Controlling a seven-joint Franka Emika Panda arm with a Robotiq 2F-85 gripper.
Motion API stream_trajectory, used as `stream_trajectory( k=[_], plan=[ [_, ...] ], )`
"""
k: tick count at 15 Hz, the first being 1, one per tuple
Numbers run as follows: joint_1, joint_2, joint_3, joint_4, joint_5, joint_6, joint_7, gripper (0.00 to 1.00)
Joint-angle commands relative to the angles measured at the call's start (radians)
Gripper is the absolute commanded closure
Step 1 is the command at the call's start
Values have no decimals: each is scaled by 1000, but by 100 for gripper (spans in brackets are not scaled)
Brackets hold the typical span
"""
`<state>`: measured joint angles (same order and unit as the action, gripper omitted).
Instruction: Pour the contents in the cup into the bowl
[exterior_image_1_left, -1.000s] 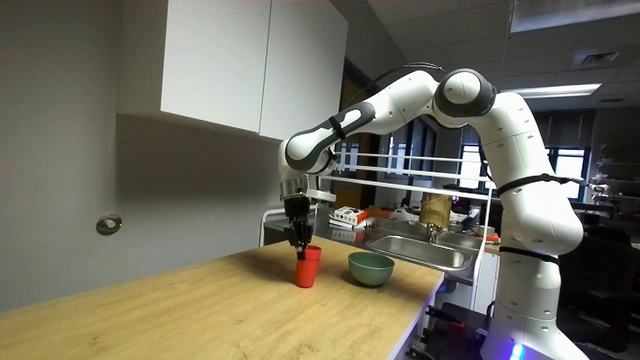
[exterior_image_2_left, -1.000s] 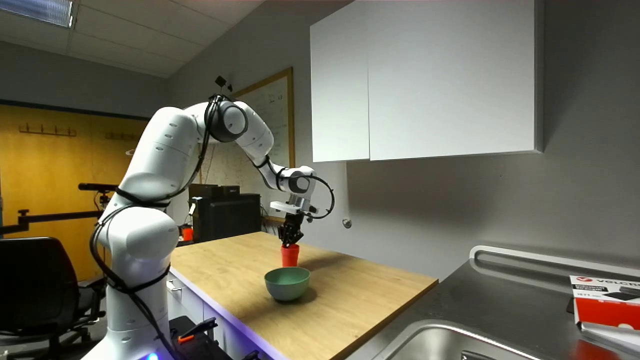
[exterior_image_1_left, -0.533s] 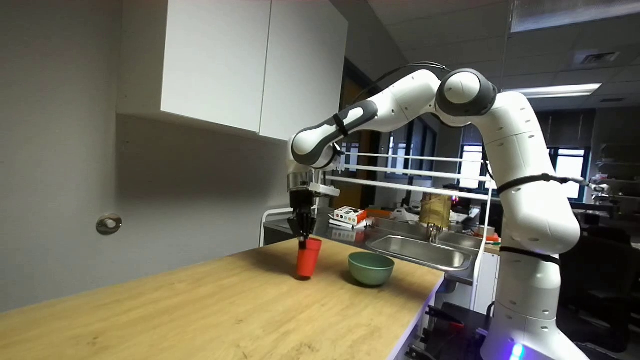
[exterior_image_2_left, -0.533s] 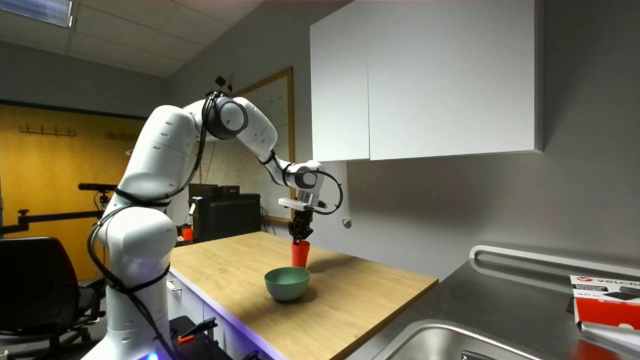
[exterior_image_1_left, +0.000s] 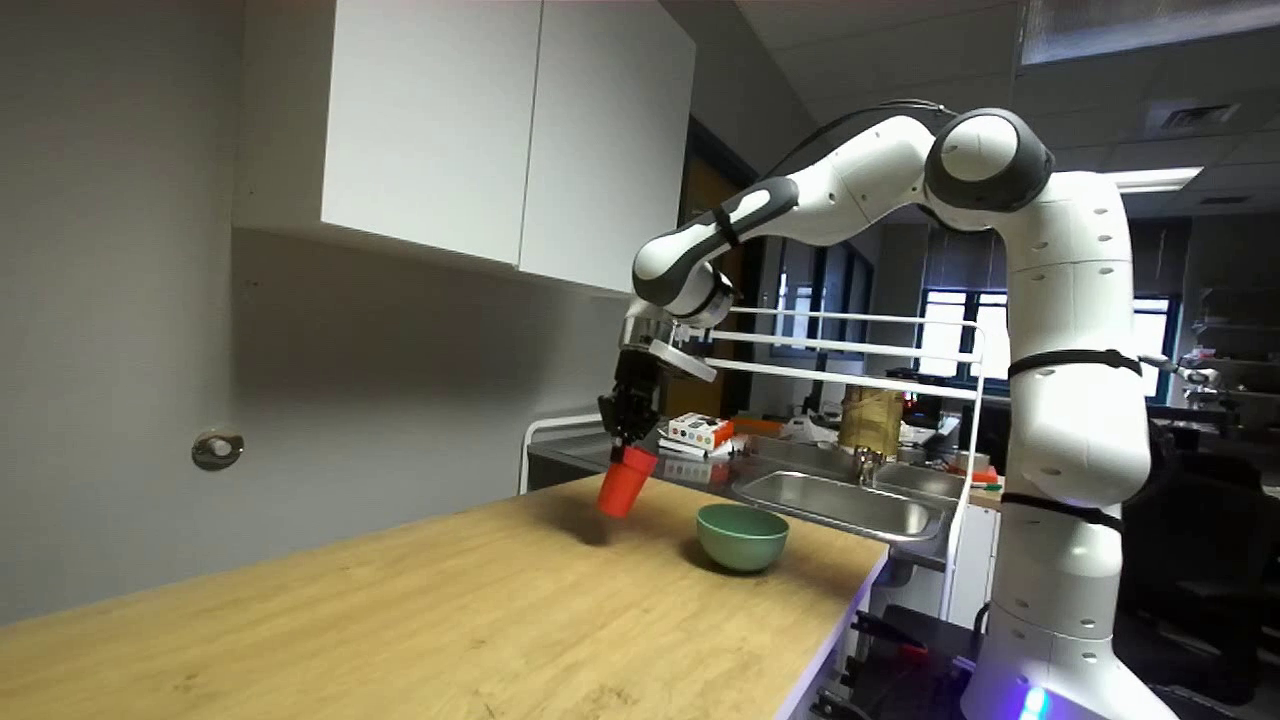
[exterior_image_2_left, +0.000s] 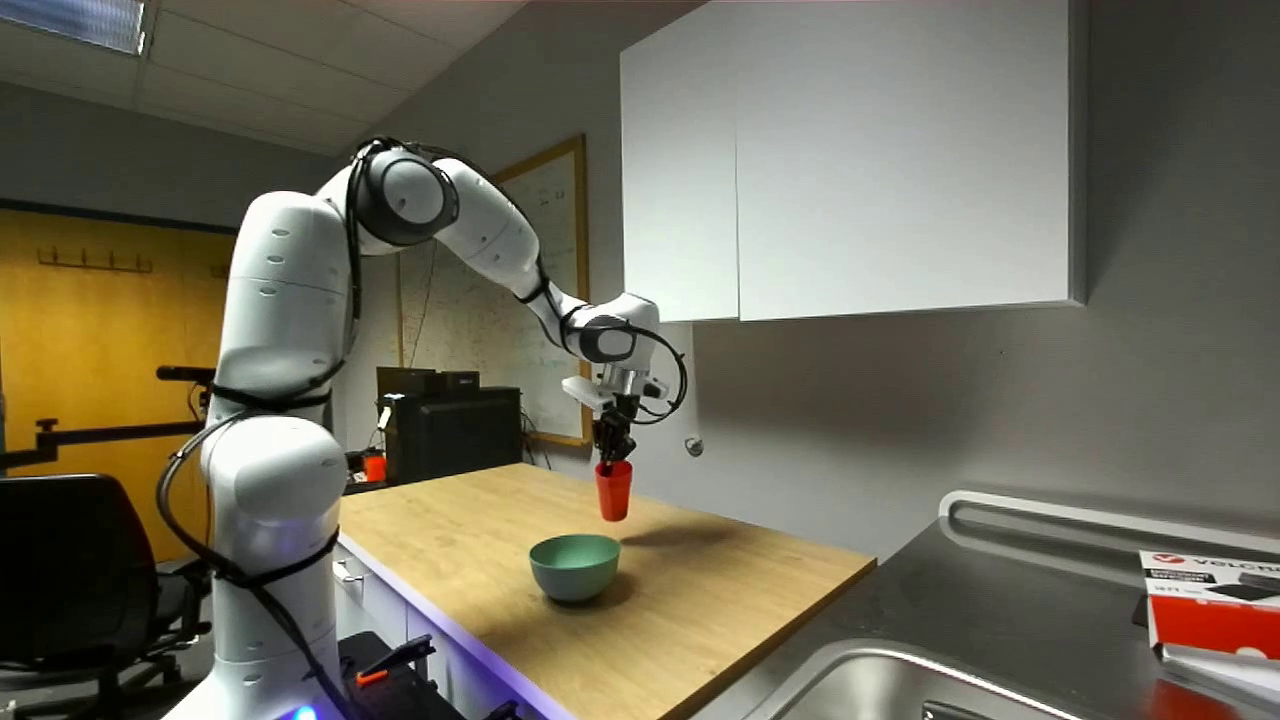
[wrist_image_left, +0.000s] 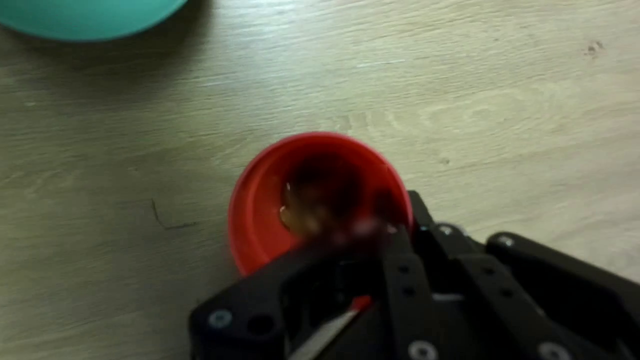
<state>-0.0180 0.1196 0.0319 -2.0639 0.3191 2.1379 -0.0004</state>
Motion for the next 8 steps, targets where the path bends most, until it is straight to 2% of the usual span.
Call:
stream_trajectory(
  k=[1, 8],
  plan=[
    [-8, -188, -10, -220, 171, 126, -6, 96],
    [81, -428, -7, -559, 628, 410, -152, 96]
  ],
)
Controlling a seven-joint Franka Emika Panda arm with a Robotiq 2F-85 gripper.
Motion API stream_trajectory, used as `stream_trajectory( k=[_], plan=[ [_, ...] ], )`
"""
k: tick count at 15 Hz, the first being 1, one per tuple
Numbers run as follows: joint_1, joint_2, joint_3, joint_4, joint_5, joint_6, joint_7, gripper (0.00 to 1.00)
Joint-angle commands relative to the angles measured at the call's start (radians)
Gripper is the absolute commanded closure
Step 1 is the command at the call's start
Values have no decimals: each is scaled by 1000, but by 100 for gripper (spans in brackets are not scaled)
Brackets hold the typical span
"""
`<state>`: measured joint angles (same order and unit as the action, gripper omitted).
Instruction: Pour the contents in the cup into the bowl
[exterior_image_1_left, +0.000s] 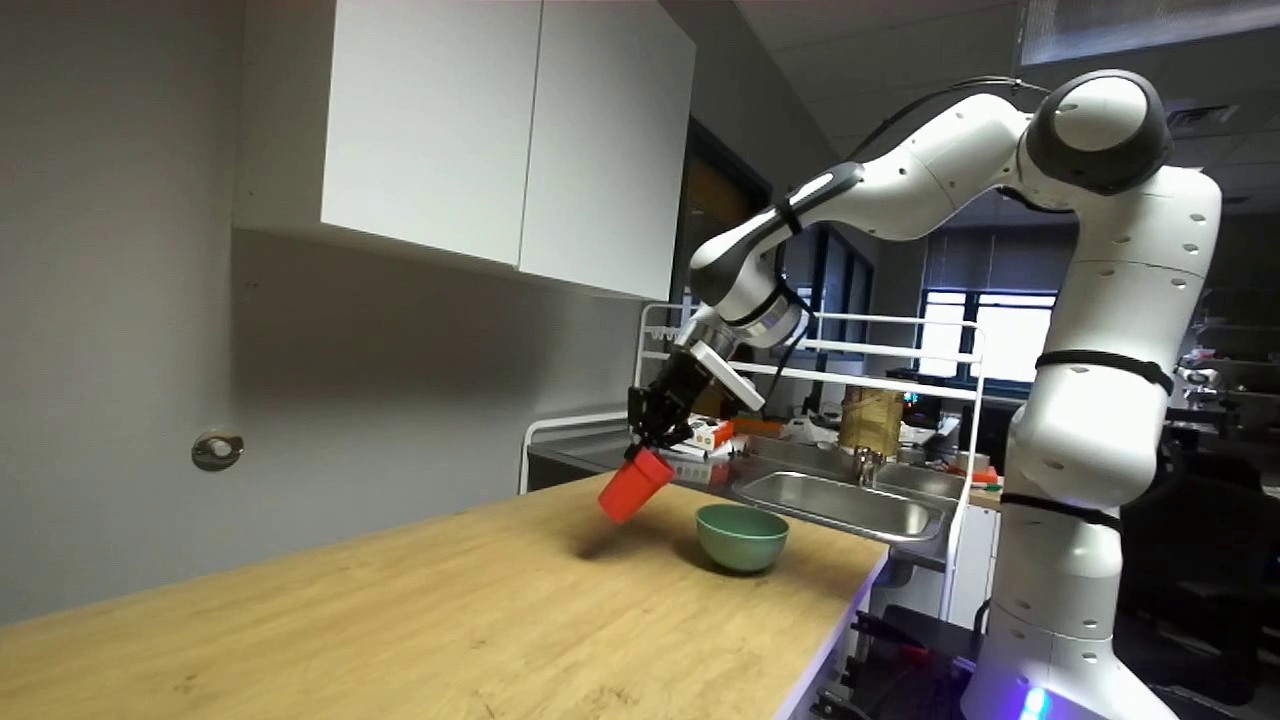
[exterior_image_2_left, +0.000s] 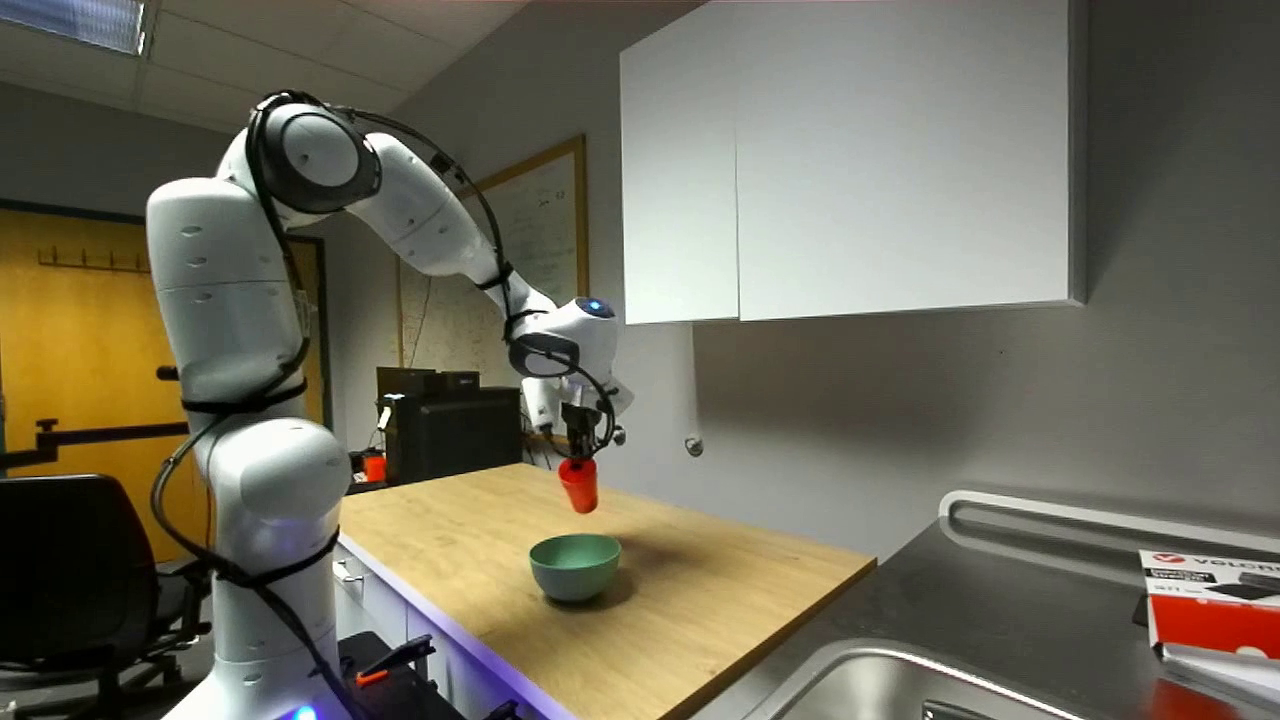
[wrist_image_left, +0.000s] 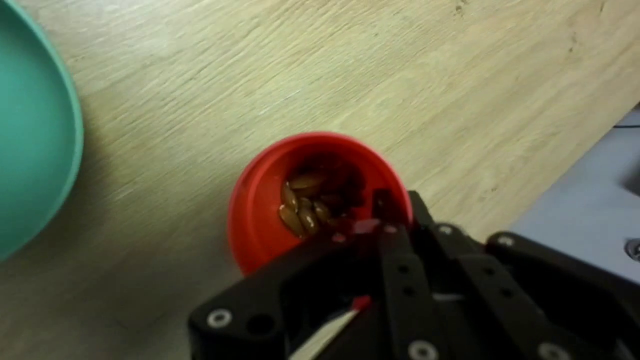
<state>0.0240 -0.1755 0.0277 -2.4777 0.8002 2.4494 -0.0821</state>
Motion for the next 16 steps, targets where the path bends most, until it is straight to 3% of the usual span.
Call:
stream_trajectory(
  k=[1, 6, 7, 10, 16],
  plan=[
    [53, -165, -4, -184, 200, 129, -99, 96],
    [67, -362, -40, -380, 434, 218, -281, 96],
    [31, -287, -36, -298, 483, 206, -340, 96],
    [19, -345, -97, -316, 613, 182, -512, 96],
    [-8, -306, -254, -313, 771, 29, -833, 96]
  ],
)
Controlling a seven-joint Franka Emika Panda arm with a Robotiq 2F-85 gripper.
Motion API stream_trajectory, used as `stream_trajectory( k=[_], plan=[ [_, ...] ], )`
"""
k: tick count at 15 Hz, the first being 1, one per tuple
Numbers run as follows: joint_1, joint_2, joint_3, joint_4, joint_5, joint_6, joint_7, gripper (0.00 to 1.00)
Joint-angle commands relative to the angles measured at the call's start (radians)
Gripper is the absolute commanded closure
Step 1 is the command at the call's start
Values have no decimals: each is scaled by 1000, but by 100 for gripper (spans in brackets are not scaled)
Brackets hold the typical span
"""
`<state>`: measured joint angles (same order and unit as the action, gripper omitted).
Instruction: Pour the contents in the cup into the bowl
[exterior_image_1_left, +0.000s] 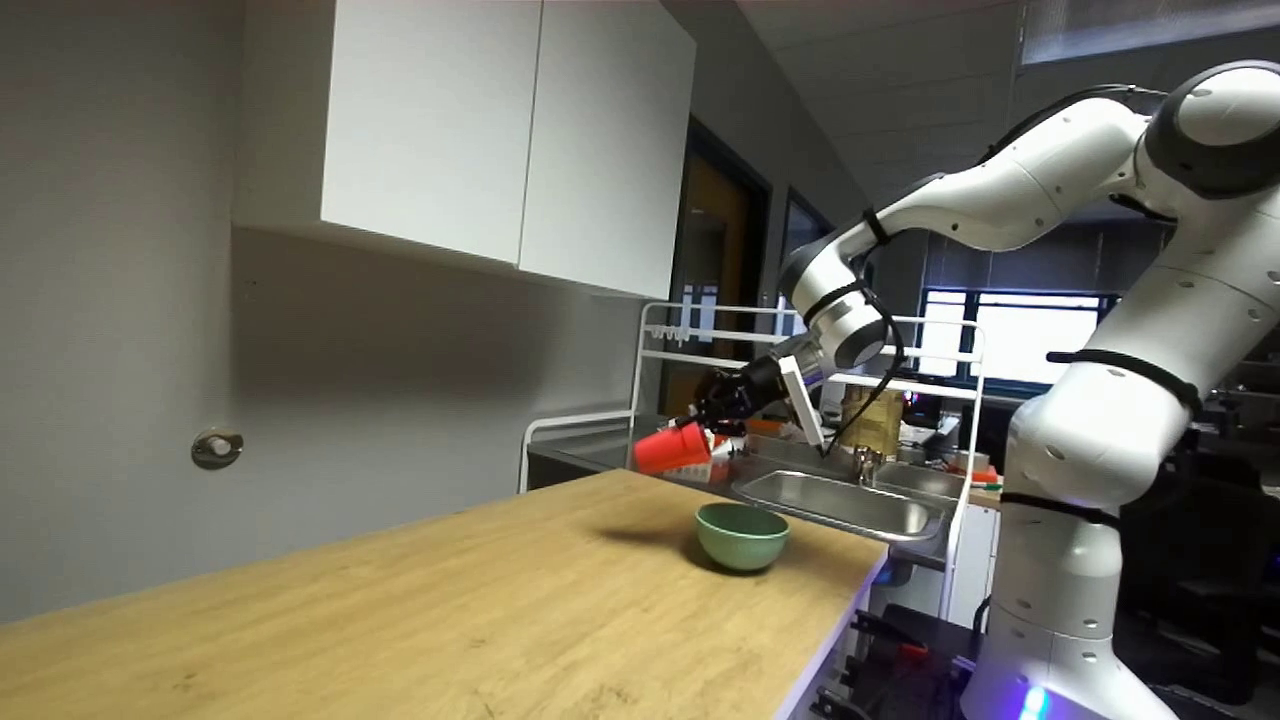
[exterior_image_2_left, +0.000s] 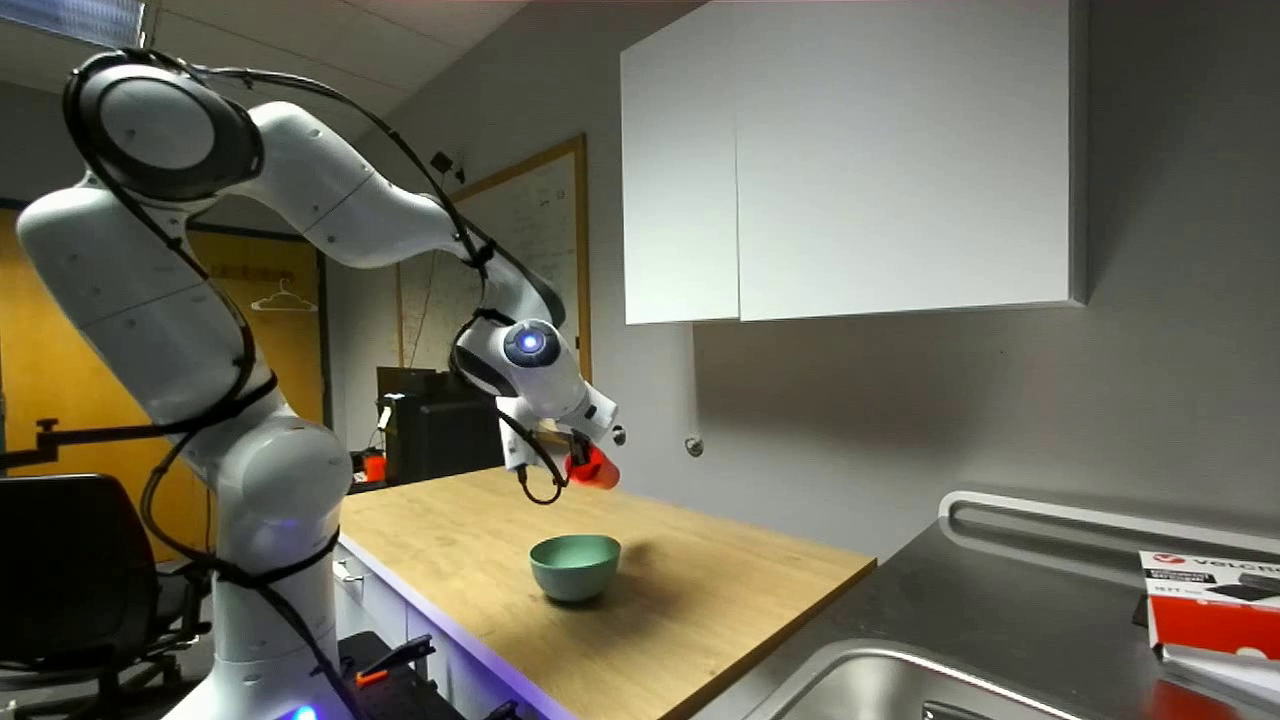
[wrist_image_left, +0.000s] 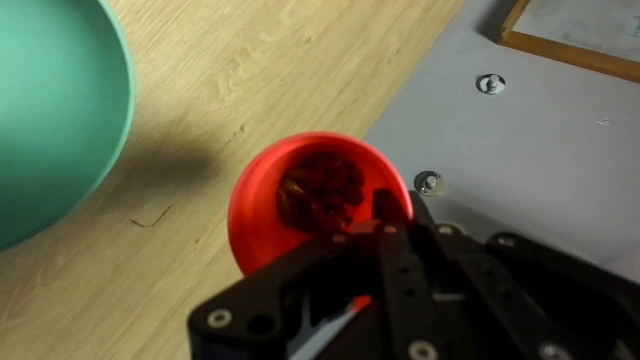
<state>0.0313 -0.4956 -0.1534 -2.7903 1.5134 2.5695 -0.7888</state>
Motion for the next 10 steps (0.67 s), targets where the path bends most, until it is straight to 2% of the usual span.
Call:
stream_trajectory(
  k=[1, 2, 3, 10],
  plan=[
    [-19, 28, -103, -1, 69, -126, -163, 96],
    [-23, 42, -129, -1, 74, -161, -191, 96],
    [-101, 64, -87, -1, 88, -228, -216, 96],
    [-234, 208, -101, -3, 138, -493, -395, 96]
  ],
)
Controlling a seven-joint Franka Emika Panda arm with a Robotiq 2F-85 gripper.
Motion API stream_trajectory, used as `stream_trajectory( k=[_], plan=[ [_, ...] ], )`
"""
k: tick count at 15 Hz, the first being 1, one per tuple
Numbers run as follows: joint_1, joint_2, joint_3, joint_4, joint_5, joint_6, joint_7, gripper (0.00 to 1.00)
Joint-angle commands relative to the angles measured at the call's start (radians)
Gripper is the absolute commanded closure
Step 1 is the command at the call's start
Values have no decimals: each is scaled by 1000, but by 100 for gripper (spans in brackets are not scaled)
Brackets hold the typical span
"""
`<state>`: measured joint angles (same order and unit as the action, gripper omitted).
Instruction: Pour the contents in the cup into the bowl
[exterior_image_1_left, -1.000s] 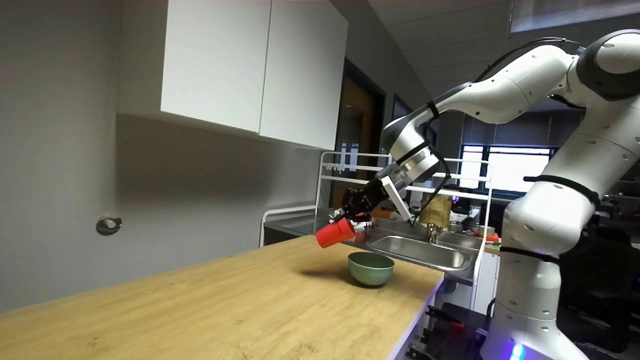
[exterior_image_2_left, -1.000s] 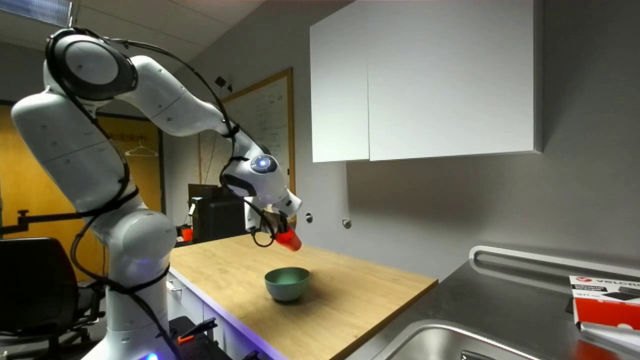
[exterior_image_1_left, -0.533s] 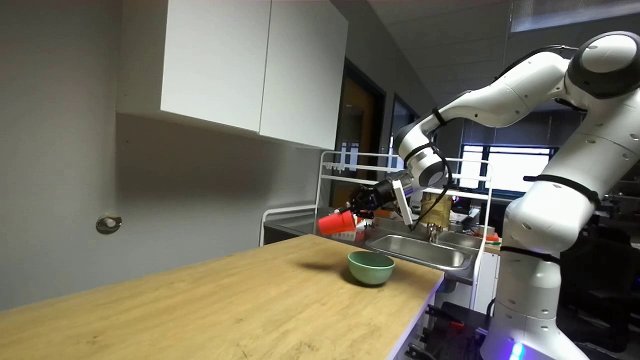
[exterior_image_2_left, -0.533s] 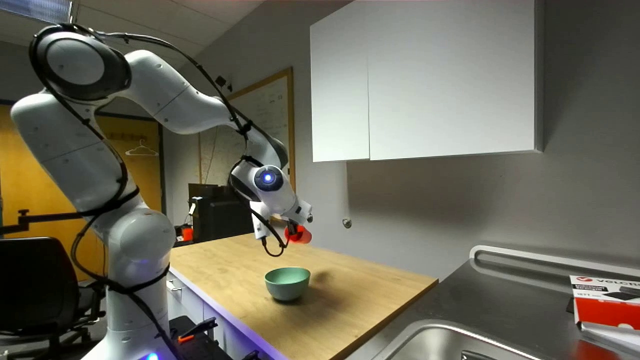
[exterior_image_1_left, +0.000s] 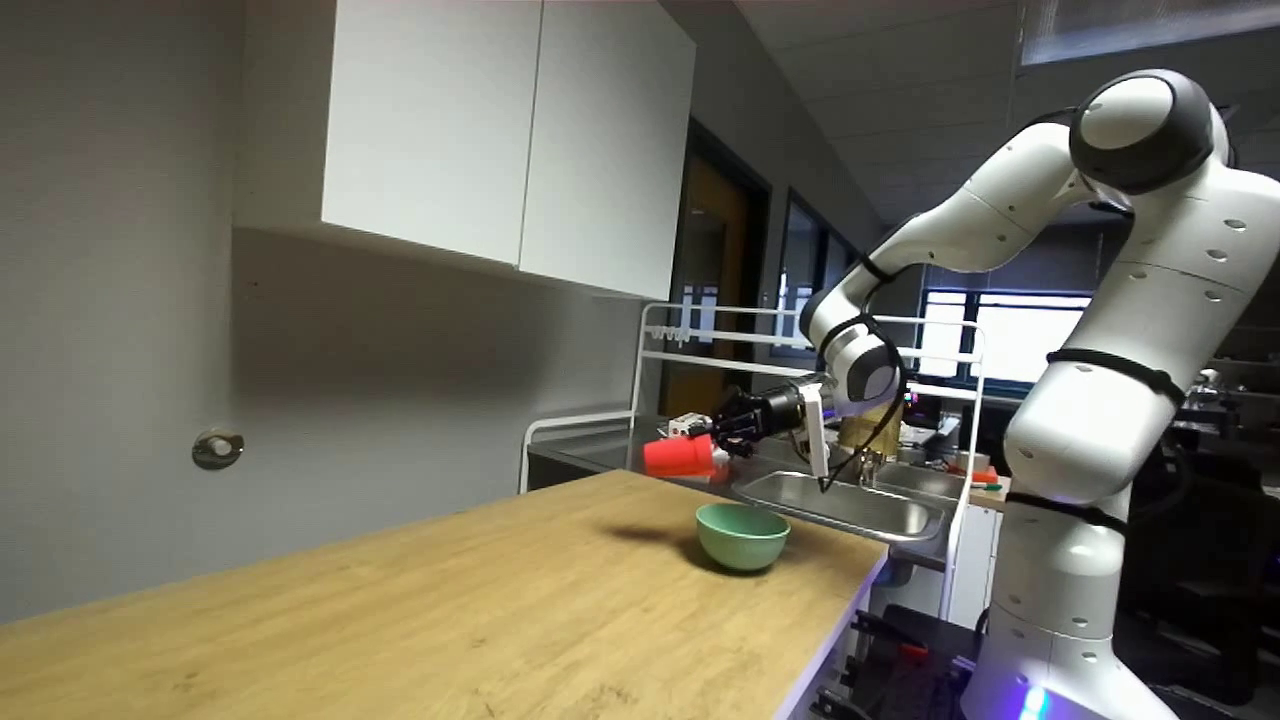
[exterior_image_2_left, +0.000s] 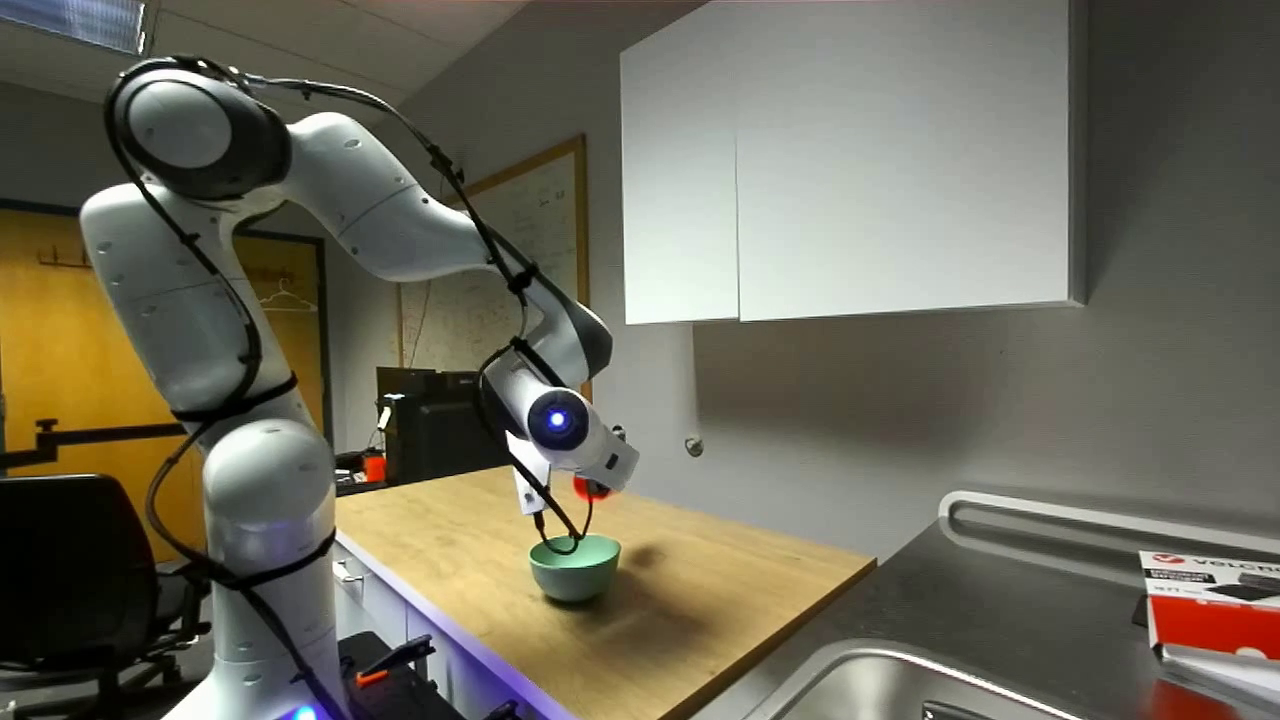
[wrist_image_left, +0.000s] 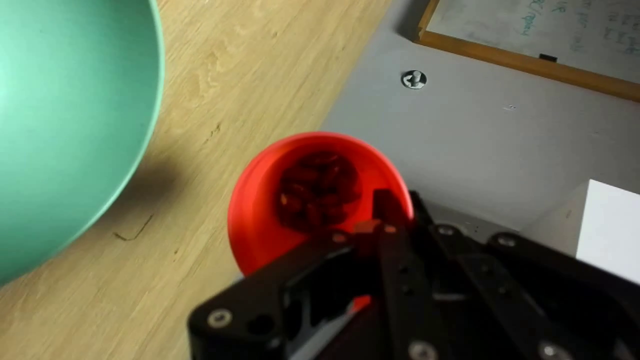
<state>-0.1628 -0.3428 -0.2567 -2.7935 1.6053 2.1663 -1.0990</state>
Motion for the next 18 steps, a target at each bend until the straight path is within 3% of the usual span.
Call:
stream_trajectory(
  k=[1, 10, 18],
  plan=[
    [-50, 76, 2, 0, 53, -121, -108, 96],
    [-121, 329, -35, 0, 170, -450, -409, 96],
    [-209, 577, -123, 0, 112, -832, -669, 96]
  ],
)
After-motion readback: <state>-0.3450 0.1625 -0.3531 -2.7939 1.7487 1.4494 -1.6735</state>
